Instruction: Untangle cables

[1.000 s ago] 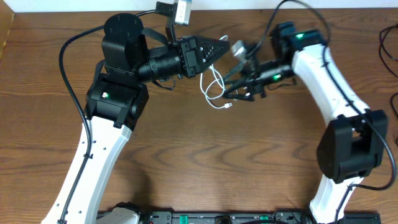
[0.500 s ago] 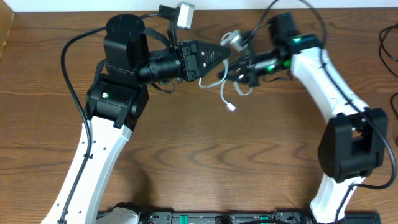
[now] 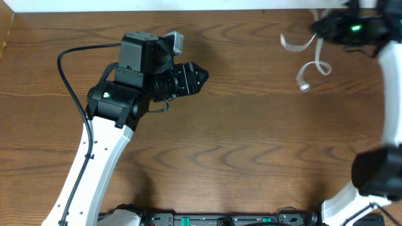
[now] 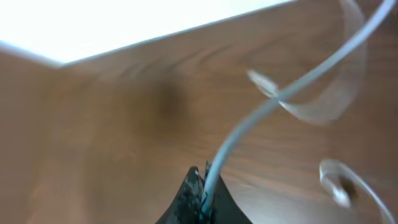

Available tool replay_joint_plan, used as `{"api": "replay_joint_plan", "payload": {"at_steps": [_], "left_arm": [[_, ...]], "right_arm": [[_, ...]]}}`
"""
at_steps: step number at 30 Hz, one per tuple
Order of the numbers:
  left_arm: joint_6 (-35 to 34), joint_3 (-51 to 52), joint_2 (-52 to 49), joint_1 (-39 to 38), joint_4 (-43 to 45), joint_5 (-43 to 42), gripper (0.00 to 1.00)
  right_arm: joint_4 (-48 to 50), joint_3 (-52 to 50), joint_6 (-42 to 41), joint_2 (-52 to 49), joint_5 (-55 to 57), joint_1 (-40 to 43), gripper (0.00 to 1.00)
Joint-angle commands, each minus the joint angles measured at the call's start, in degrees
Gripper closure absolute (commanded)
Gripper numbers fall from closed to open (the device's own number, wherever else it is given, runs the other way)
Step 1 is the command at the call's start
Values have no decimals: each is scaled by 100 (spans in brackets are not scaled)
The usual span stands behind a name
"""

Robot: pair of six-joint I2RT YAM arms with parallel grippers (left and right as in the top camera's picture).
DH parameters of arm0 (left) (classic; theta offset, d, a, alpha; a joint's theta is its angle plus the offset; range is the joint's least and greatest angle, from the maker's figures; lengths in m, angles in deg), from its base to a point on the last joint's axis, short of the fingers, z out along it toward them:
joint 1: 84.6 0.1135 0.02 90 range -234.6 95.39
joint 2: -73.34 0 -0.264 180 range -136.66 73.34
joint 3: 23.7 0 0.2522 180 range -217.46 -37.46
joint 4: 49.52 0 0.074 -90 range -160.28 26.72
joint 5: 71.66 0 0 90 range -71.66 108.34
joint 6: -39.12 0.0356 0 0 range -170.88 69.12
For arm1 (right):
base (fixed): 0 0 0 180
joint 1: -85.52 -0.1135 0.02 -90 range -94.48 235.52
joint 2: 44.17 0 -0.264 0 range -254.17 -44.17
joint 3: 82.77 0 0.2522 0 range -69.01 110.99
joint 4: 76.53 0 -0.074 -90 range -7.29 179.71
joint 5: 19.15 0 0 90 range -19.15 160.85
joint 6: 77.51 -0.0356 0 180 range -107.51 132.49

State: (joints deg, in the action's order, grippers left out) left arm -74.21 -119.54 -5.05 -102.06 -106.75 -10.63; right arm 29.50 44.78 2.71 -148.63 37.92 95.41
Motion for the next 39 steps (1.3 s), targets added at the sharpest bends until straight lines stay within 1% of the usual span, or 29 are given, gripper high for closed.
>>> {"api": "replay_joint_plan", "payload": {"at_steps": [1,3,6,9,10,12,14,17,21,26,27,28,29,30,31,37,38,39], "left_arm": [[387,-63,-28,13,-90,420,47],[428,-63,-28,13,-83,424,47],[426,-63,-31,13,-92,531,47],[426,-63,-31,13,-133,549,47],[426,-63,-31,13,-153,551,47],[426,-61,-31,13,-149,551,47],[426,-61,-31,13,-142,557,47],[426,-61,-33,13,-151,570,47],[426,-59,-33,13,-151,570,47],[426,-59,-33,13,-151,570,47],[426,-59,-33,13,-149,570,47],[424,-59,-33,13,-149,570,47],[426,-59,-33,13,-149,570,47],[426,-59,-33,13,-149,570,47],[426,-59,-33,13,-151,570,46],[426,-59,-50,13,-149,573,45],[426,-59,-61,13,-149,573,44],[426,-57,-63,13,-151,573,41]], "right_arm": [[-516,470,-435,374,2090,295,99],[-737,605,-433,376,2411,525,99],[-754,621,-433,372,2487,964,99],[-599,621,-437,363,2465,1427,99],[-442,621,-439,358,2428,1707,99],[-197,621,-437,332,2312,1996,99],[-44,619,-514,291,2315,2131,99],[317,614,-914,17,2400,2240,99],[859,614,-1115,-472,2511,2245,99],[1362,614,-1165,-1088,2507,2240,99],[1434,614,-1163,-1211,2507,2238,96],[1425,614,-1163,-1307,2505,2238,86],[1353,614,-1163,-1377,2505,2238,56],[1231,614,-1163,-1423,2505,2245,10],[1137,614,-1163,-1438,2505,2245,1],[525,621,-1093,-1191,1773,2251,1],[415,621,-1093,-1104,1683,2245,1],[319,621,-1064,-1003,1563,2229,1]]}}
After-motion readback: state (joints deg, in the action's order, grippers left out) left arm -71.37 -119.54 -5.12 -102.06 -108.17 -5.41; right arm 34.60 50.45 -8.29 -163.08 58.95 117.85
